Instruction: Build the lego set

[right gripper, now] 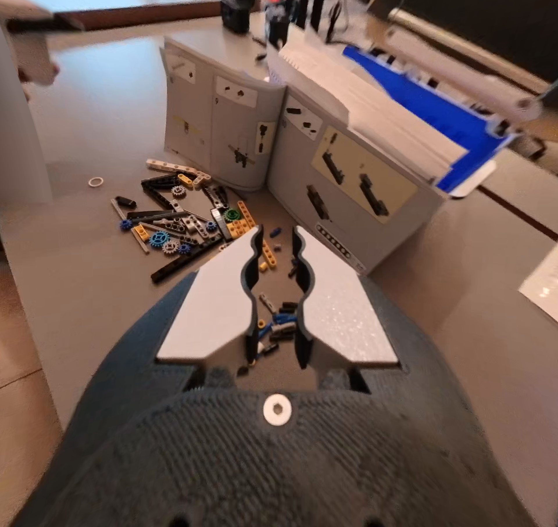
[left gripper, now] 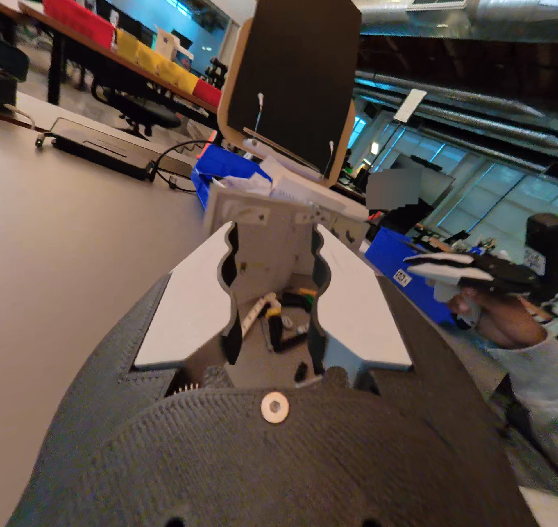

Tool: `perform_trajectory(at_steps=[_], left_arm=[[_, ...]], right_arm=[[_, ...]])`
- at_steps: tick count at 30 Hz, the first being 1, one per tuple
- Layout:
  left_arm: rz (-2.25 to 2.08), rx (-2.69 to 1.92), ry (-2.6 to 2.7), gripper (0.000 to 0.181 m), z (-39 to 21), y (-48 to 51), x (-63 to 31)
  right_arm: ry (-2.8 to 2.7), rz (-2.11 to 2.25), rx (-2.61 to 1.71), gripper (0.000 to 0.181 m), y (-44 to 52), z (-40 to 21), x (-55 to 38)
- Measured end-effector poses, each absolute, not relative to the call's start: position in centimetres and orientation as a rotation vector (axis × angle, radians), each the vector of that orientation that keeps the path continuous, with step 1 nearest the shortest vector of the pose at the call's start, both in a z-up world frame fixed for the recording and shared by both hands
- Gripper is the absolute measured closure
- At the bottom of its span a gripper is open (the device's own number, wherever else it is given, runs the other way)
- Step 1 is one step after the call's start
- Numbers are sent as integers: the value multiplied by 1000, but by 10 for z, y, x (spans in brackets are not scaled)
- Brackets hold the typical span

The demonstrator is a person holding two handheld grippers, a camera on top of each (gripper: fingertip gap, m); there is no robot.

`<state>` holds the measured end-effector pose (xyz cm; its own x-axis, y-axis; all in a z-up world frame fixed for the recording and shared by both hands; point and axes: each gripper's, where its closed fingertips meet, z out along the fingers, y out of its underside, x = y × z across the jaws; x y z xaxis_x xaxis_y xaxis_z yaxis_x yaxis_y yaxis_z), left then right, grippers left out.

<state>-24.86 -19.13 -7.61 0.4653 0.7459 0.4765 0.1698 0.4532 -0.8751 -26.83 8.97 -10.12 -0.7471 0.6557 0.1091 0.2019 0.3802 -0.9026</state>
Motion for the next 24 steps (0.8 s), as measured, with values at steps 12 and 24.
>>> perform_trajectory(at_steps=[12,24], left_arm=[[443,-1112,-1092,165,-110,-139,-225],[437,-1220,-1049,166,-101,-112,-284]], right_arm=[[-1708,1497,-660,181,158,-81,-249],[-1748,1566,-738,181,156,-98,-252]])
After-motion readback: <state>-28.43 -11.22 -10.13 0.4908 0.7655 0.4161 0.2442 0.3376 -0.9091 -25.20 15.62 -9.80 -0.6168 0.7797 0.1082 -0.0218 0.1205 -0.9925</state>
